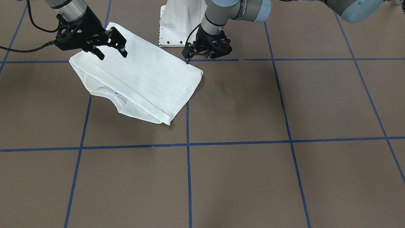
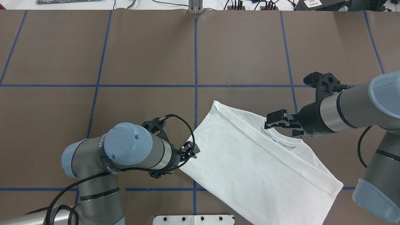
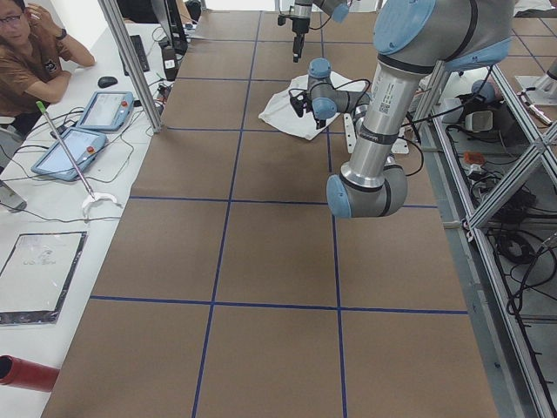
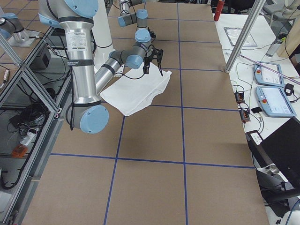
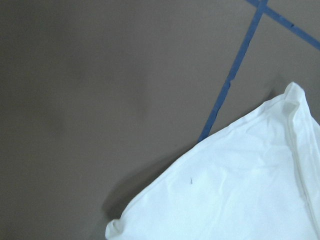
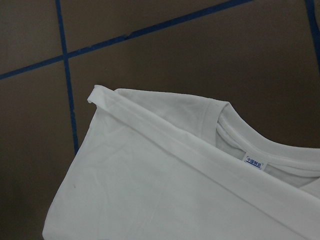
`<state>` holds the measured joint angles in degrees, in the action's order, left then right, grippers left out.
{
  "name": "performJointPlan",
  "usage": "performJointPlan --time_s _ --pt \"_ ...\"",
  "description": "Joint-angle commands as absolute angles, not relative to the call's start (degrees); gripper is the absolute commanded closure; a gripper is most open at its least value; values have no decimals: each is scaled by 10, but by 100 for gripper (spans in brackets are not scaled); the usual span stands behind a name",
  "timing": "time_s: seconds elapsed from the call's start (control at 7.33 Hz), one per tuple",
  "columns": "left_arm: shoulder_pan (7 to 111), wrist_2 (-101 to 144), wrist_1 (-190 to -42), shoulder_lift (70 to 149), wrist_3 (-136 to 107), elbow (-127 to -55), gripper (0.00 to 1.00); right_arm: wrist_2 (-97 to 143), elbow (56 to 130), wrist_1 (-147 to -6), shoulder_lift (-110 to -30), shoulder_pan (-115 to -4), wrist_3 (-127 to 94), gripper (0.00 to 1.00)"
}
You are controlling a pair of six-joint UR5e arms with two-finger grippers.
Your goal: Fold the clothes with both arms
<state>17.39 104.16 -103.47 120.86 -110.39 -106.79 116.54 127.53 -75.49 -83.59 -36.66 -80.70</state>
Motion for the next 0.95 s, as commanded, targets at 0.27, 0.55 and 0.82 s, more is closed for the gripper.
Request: performJointPlan --time_s 0.27,0.55,0.82 --pt "165 1036 -1062 1207 -1106 -1021 2 1165 1277 -755 -833 -369 -802 0" --pt "164 1036 -1064 1211 -1106 -1017 5 1165 1277 -755 -833 -369 -802 0" --pt "164 1036 -1066 1219 -1106 -1005 13 1165 1279 -755 -833 -374 -802 0"
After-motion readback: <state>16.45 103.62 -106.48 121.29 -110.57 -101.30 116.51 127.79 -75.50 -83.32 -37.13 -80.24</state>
